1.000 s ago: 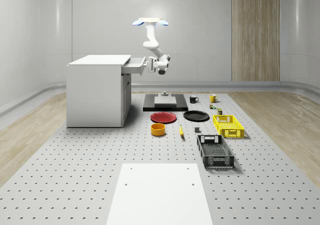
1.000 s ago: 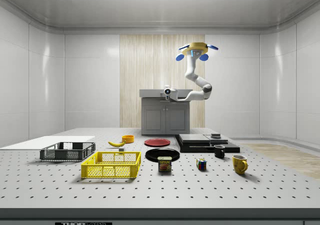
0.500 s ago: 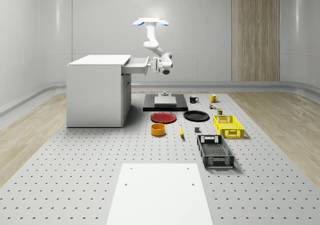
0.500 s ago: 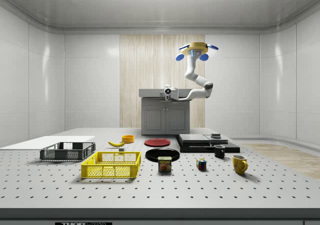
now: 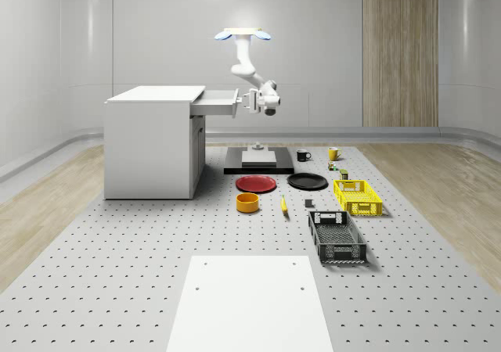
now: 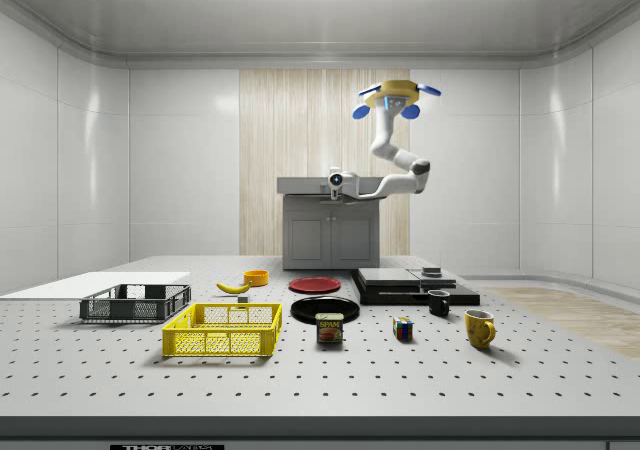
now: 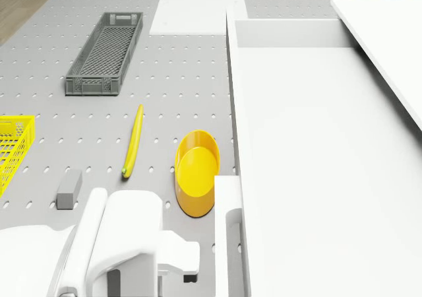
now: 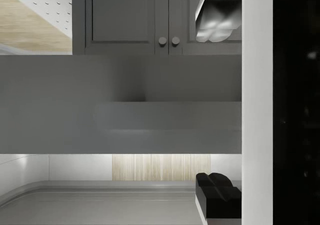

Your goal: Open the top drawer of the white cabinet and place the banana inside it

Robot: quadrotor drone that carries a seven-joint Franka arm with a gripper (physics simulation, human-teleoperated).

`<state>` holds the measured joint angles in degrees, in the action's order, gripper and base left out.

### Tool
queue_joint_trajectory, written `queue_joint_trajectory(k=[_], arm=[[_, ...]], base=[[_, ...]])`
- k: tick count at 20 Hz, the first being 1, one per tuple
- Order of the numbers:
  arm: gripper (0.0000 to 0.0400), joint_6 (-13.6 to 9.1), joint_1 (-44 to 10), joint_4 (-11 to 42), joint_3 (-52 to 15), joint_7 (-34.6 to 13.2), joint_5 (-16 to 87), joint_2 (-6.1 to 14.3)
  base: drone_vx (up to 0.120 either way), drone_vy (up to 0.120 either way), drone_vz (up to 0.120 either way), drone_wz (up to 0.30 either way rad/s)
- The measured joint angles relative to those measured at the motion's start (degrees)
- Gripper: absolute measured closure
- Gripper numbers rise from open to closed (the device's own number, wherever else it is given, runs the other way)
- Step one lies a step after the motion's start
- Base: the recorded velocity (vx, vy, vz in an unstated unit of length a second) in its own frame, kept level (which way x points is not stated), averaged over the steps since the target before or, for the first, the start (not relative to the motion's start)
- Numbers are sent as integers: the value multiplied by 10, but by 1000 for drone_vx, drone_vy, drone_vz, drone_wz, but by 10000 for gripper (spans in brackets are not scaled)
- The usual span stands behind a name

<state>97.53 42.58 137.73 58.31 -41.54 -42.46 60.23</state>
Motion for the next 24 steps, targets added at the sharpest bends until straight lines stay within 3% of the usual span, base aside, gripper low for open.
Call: queue_joint_trajectory(k=[13,14,16,18,21,24], arm=[[0,15,18,1,11,-15,15,29],[0,24,29,19,38,-1,-29,56],[0,59,60,84,98,76,-147,119],[0,71,94,132,151,160,-251,174],[0,56,147,175,210,269,-359,235],[0,27,190,195,247,342,-418,272]], base=[[105,120,0,0],[120,120,0,0],[120,120,0,0],[120,120,0,0],[120,120,0,0],[120,120,0,0]])
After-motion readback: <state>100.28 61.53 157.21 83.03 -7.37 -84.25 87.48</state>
